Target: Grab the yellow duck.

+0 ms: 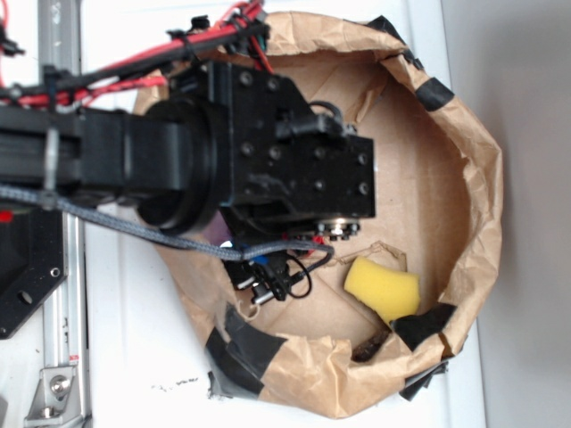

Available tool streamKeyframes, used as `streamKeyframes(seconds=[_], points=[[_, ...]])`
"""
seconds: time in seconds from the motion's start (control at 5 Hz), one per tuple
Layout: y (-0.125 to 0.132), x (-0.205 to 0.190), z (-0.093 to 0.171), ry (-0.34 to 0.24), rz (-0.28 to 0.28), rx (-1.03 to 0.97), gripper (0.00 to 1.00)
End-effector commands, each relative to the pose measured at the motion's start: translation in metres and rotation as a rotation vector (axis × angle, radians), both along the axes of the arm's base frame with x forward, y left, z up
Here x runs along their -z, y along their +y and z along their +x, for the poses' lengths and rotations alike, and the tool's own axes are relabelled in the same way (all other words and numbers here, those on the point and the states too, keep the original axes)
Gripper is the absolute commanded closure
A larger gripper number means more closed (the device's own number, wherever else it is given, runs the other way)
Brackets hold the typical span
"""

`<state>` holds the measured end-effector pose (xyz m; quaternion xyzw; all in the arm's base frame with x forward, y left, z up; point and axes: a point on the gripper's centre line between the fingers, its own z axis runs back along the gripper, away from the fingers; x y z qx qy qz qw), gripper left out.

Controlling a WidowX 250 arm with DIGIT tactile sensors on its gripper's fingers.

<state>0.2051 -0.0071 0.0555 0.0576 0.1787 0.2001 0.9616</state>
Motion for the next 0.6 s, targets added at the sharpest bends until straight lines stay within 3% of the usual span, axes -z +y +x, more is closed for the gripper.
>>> streamKeyframes(seconds=[0.0,0.2,0.4], points=[[-0.006,-0.008,-0.004,-0.061,-0.019,0.037,0.00],[-0.012,-0.004,-0.003,-0.065,-0.003,0.058,0.00],[-0.027,0.017,-0.005,-0.022,-0.004,0.116,0.00]])
